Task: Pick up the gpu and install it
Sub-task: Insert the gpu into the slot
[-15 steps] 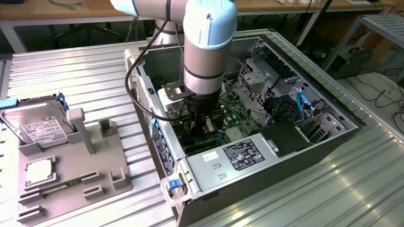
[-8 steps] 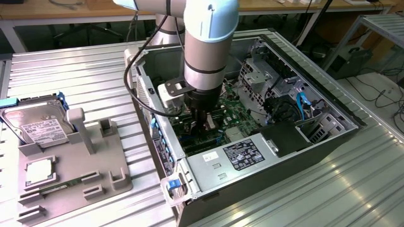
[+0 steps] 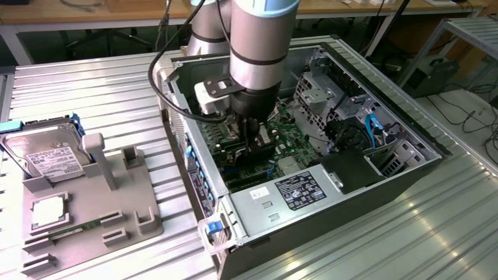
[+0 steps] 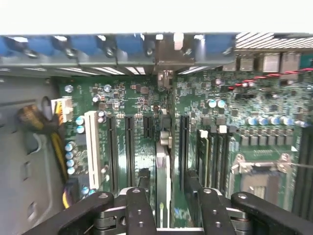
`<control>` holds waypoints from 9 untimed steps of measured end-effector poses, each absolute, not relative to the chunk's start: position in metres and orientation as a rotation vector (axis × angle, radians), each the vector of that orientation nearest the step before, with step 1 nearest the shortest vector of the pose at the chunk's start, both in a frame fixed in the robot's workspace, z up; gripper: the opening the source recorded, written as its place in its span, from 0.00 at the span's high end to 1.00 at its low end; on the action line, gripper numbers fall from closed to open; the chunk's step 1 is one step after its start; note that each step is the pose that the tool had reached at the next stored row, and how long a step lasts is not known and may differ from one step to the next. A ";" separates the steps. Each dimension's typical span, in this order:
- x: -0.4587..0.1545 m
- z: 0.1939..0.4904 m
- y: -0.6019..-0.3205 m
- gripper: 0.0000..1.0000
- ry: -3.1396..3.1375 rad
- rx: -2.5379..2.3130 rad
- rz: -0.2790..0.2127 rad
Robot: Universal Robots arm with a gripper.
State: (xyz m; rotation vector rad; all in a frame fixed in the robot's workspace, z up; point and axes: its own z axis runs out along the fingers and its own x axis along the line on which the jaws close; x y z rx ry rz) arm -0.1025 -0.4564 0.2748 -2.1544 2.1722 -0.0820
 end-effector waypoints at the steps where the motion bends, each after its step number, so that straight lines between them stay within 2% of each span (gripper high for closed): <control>1: -0.103 0.281 -0.456 0.58 2.172 -2.155 -0.082; 4: -0.102 0.294 -0.456 0.60 2.172 -2.154 -0.082; 7: -0.103 0.294 -0.456 0.79 2.172 -2.155 -0.082; 8: -0.102 0.294 -0.456 0.79 2.172 -2.154 -0.082; 9: -0.103 0.294 -0.456 0.85 2.172 -2.155 -0.082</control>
